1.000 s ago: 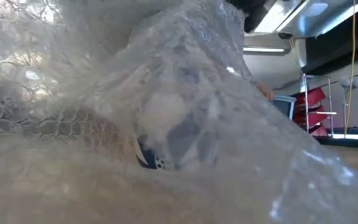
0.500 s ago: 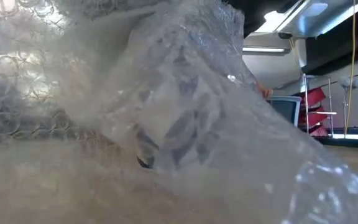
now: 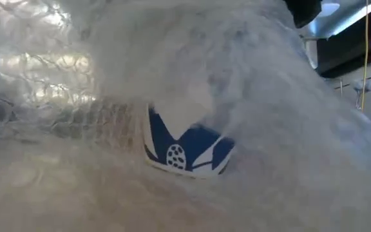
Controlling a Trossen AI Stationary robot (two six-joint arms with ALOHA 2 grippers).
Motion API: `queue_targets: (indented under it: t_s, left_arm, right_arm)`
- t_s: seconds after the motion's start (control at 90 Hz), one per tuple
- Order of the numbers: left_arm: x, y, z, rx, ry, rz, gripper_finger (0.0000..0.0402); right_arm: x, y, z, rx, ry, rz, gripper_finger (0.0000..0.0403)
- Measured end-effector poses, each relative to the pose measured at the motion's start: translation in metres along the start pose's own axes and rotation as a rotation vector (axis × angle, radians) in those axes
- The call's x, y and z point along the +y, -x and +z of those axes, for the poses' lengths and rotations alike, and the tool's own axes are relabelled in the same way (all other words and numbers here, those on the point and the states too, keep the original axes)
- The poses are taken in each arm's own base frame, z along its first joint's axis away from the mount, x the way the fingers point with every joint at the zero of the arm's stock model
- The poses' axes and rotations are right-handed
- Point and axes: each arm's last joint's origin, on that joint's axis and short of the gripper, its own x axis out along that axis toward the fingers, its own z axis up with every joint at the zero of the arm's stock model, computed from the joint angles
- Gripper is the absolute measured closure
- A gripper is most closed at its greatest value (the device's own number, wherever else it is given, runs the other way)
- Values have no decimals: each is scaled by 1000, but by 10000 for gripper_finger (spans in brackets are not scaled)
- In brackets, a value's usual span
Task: Wrap mug
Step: Wrap the white mug with transparent bubble wrap
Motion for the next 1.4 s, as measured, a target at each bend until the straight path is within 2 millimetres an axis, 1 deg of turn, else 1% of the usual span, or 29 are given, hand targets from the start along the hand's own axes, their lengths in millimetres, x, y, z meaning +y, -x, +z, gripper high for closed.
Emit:
queue_targets:
  t_s: [0.044,0.1,0.267,0.489,0.622,0.733,0.822,0.933,1.1,1.178,1.244,1.4]
  left_arm:
    - [0,0,0,-6,2,4,401]
    - [-1,-5,-2,-5,4,11,401]
    - [9,-32,-23,84,9,56,401]
    - [19,-55,-40,148,61,90,401]
    - [22,-60,-44,159,73,105,401]
    - [22,-60,-44,162,79,100,401]
    - [21,-60,-43,148,85,86,401]
    - [19,-60,-41,130,94,71,401]
    - [16,-59,-41,128,94,64,401]
    - [14,-59,-40,120,90,56,401]
    - [13,-58,-40,114,89,50,401]
    - [11,-55,-36,115,73,19,401]
  right_arm:
    - [0,0,1,-6,1,-8,398]
    - [0,2,4,-17,12,-20,398]
    - [1,6,16,-51,32,-16,398]
    - [1,14,24,-14,50,-33,398]
    - [0,24,32,31,69,-53,398]
    - [1,35,49,-8,53,-42,398]
    - [2,38,54,-29,46,-36,398]
    - [1,33,49,-24,40,-41,398]
    - [-1,16,22,57,-11,-73,398]
    - [-2,10,14,75,-43,-83,398]
    - [-2,5,11,74,-60,-87,398]
    - [-2,4,11,68,-84,-74,398]
